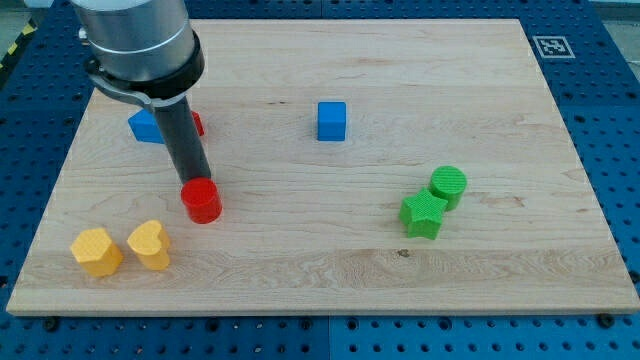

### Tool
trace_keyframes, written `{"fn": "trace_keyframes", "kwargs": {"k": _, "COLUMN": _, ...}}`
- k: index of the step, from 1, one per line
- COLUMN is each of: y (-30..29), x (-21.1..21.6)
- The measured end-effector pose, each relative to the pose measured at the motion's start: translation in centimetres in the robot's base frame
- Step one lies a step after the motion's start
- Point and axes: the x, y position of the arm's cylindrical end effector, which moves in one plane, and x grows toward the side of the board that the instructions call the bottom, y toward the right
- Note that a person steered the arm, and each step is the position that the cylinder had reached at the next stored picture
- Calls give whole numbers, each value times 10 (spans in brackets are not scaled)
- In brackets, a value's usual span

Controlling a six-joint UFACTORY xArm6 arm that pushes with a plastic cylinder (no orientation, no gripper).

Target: Push red circle closer to yellow heart

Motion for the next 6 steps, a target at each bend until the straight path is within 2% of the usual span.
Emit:
{"fn": "trace_keyframes", "kwargs": {"k": 1, "y": 1, "x": 0}}
{"fn": "trace_keyframes", "kwargs": {"k": 3, "y": 58, "x": 0}}
{"fn": "trace_keyframes", "kwargs": {"k": 4, "y": 65, "x": 15}}
{"fn": "trace_keyframes", "kwargs": {"k": 6, "y": 34, "x": 21}}
